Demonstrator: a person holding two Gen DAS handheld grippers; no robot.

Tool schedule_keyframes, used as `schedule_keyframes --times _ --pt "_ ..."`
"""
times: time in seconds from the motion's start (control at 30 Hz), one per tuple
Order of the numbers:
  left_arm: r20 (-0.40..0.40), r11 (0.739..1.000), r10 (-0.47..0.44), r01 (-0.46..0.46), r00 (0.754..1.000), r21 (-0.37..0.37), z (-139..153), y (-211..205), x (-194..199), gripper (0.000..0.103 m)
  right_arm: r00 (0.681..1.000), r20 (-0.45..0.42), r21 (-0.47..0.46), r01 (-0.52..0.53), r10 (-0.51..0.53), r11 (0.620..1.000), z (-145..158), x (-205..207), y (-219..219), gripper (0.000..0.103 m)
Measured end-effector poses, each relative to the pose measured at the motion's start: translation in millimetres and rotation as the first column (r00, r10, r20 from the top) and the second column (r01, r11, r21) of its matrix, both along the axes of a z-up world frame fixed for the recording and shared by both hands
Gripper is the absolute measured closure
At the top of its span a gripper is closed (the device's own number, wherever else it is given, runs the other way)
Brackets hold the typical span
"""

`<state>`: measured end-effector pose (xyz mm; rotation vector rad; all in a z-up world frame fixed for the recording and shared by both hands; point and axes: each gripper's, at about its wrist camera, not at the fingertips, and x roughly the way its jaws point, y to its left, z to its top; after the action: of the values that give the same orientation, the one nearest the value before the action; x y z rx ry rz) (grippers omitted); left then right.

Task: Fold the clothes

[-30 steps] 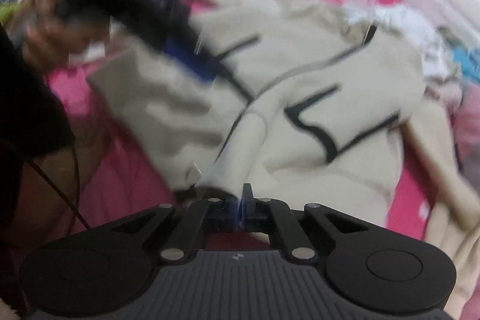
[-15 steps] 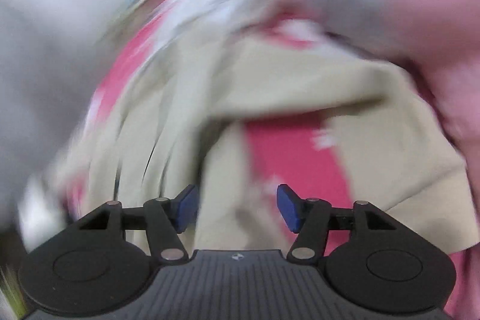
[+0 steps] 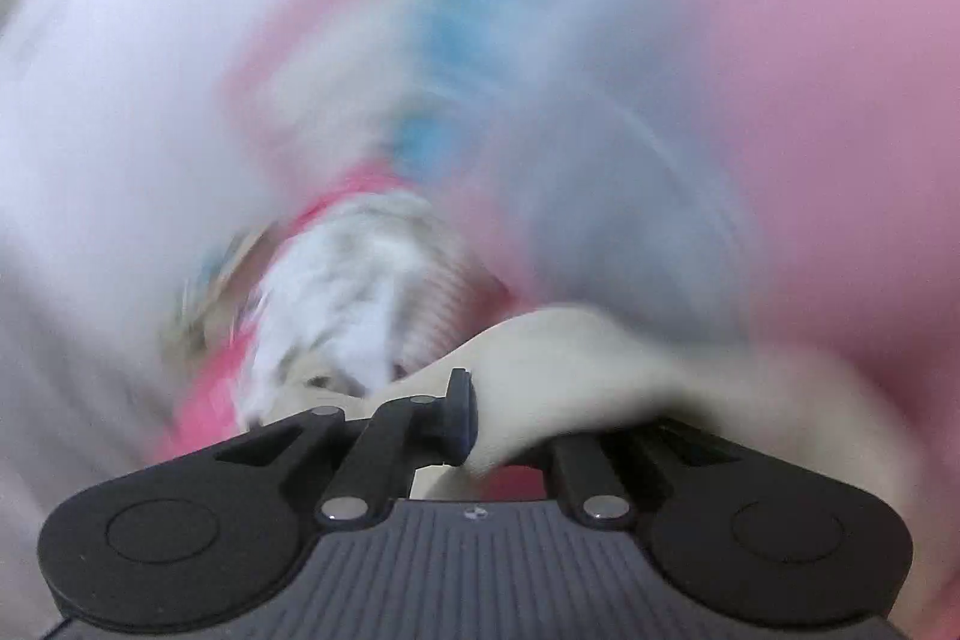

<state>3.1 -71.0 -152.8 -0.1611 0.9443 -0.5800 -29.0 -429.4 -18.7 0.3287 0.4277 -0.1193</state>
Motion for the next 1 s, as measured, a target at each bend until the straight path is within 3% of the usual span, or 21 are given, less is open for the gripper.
schedule_keyframes --times 0.07,0.17,0.3,0.37,0.47,0.53,0.63,0.67,0.73,0.8,0.9,1.0 --pt "-0.002 1.0 -0.007 0.007 1.0 0.003 -1 1 0 0.051 0.998 0.02 -0.199 -0.052 0.057 0.979 36 13 10 0.097" --pt "0.02 0.999 -0.027 0.027 0.999 0.029 0 -1 -3 0.051 0.999 0.004 -0.364 -0.049 0.054 0.93 73 37 -1 0.098" --pt "0.056 0.996 -0.059 0.055 0.997 0.064 0 -7 -5 0.051 0.997 -0.074 -0.453 -0.029 -0.005 0.891 80 69 -19 0.098" --pt "0.068 0.994 -0.076 0.07 0.995 0.085 -2 -10 -5 0.051 0.979 -0.197 -0.465 -0.046 -0.052 0.884 56 93 -29 0.094" --pt "0.094 0.99 -0.097 0.086 0.991 0.115 -2 -12 -10 0.051 0.935 -0.346 -0.404 -0.08 -0.071 0.911 22 105 -46 0.089" --pt "0.104 0.988 -0.104 0.091 0.989 0.127 -3 -14 -11 0.051 0.92 -0.389 -0.355 -0.105 -0.044 0.929 27 103 -50 0.087" --pt "0.106 0.987 -0.106 0.092 0.989 0.133 -2 -15 -9 0.05 0.876 -0.483 -0.282 -0.173 0.016 0.944 46 102 -53 0.065" --pt "0.104 0.987 -0.105 0.09 0.989 0.132 -2 -16 -9 0.05 0.851 -0.524 -0.272 -0.199 0.029 0.941 52 98 -50 0.054" --pt "0.101 0.987 -0.103 0.089 0.99 0.134 -2 -20 -5 0.05 0.799 -0.6 -0.272 -0.254 0.043 0.928 60 87 -40 0.05" --pt "0.101 0.987 -0.101 0.087 0.99 0.138 -1 -22 -3 0.05 0.765 -0.642 -0.298 -0.297 0.04 0.907 65 74 -29 0.039" --pt "0.106 0.985 -0.102 0.086 0.989 0.148 0 -23 -7 0.05 0.771 -0.636 -0.321 -0.31 0.039 0.895 76 37 -15 0.022" --pt "0.111 0.984 -0.104 0.086 0.988 0.157 -1 -25 -6 0.05 0.792 -0.6 -0.231 -0.302 0.109 0.925 85 -5 -5 0.022"
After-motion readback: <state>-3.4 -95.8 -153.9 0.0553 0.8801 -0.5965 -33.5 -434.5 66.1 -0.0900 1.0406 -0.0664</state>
